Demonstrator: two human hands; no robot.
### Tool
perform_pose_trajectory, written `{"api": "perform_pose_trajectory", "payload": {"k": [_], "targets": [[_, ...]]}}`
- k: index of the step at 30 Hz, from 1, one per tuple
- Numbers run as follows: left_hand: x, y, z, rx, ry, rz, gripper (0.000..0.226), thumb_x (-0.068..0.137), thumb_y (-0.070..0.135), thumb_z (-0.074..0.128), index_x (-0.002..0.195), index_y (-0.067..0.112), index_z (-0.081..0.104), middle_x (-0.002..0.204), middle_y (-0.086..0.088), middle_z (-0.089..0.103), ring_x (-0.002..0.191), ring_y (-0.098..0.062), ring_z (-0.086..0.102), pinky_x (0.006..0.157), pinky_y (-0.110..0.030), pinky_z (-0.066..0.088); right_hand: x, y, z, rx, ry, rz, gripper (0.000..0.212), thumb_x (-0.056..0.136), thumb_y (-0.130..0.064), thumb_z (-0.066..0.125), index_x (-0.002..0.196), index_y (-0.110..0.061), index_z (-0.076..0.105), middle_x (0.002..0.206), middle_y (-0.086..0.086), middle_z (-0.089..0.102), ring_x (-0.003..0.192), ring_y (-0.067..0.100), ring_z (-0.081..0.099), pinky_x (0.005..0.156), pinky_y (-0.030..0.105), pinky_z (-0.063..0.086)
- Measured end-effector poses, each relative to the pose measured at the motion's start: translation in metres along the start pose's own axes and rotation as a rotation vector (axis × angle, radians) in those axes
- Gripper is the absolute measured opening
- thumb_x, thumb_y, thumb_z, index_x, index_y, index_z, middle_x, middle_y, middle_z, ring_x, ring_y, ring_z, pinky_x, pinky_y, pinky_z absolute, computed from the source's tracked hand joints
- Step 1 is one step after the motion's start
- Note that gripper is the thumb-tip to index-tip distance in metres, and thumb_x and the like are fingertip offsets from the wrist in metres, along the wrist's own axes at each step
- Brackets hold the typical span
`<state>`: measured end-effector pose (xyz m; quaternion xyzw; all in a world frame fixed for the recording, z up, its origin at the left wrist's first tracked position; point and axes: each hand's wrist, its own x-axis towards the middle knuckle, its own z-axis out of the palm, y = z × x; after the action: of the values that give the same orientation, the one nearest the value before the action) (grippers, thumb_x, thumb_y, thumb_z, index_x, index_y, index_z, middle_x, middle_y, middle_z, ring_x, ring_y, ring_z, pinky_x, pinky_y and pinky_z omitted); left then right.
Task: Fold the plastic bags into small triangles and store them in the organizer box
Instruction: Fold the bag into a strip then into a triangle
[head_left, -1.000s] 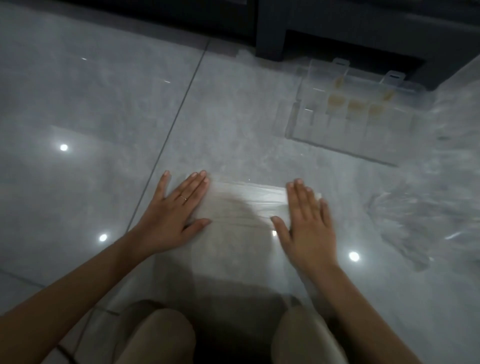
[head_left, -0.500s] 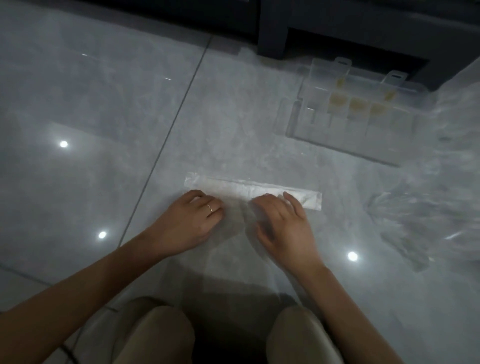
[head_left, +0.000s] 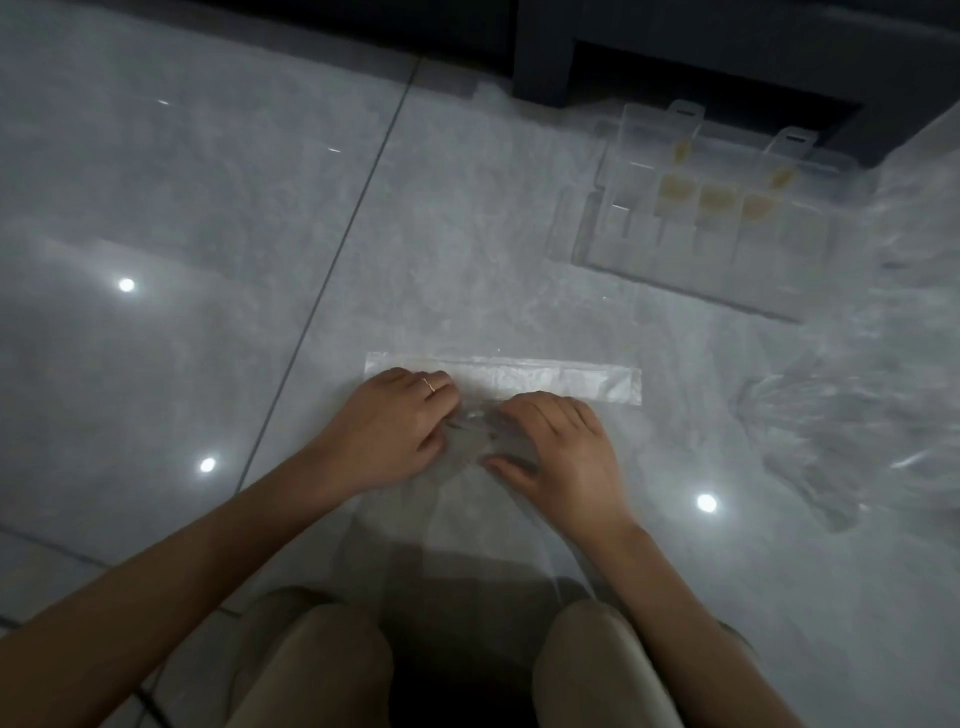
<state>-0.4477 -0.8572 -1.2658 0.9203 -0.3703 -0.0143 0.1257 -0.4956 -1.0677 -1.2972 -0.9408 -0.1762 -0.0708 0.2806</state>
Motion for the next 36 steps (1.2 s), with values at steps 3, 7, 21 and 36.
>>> {"api": "perform_pose_trajectory", "payload": {"k": [3, 7, 21, 36], "targets": [[0.000, -0.004, -0.001, -0.147, -0.073, -0.055, 0.019, 0.078, 0.020, 0.041, 0.085, 0.010, 0.056, 0.087, -0.004, 0.060, 0.076, -0.022, 0.055, 0.068, -0.028, 0.034, 0.000, -0.001, 0.002, -0.007, 0.045, 0.035, 0.014, 0.084, -0.015, 0.069, 0.097, -0.011, 0.069, 0.097, 0.002, 0.068, 0.090, 0.018, 0.062, 0.080, 0.025, 0.045], [-0.005, -0.014, 0.001, -0.220, -0.105, -0.079, 0.029, 0.081, 0.036, 0.051, 0.100, 0.015, 0.056, 0.101, -0.001, 0.062, 0.091, -0.014, 0.053, 0.075, -0.024, 0.036, 0.005, 0.000, -0.001, -0.027, 0.070, 0.042, 0.015, 0.085, -0.012, 0.055, 0.086, -0.012, 0.069, 0.087, 0.001, 0.068, 0.079, 0.020, 0.063, 0.076, 0.026, 0.041], [-0.025, -0.030, 0.000, -0.322, 0.055, -0.332, 0.023, 0.077, -0.001, 0.071, 0.096, 0.012, 0.070, 0.111, 0.001, 0.067, 0.103, -0.006, 0.056, 0.087, -0.003, 0.034, 0.029, 0.017, -0.022, 0.119, -0.167, 0.197, 0.003, 0.080, -0.017, 0.070, 0.082, -0.017, 0.069, 0.114, -0.004, 0.066, 0.109, 0.015, 0.059, 0.086, 0.019, 0.030], [-0.017, -0.029, -0.005, -0.569, 0.166, -0.532, 0.020, 0.085, 0.010, 0.071, 0.105, 0.013, 0.070, 0.105, 0.006, 0.070, 0.098, 0.006, 0.062, 0.086, -0.005, 0.042, 0.043, 0.021, -0.033, 0.226, -0.174, 0.268, 0.009, 0.087, -0.015, 0.062, 0.095, -0.014, 0.067, 0.129, -0.003, 0.057, 0.107, 0.013, 0.059, 0.088, 0.038, 0.048]]}}
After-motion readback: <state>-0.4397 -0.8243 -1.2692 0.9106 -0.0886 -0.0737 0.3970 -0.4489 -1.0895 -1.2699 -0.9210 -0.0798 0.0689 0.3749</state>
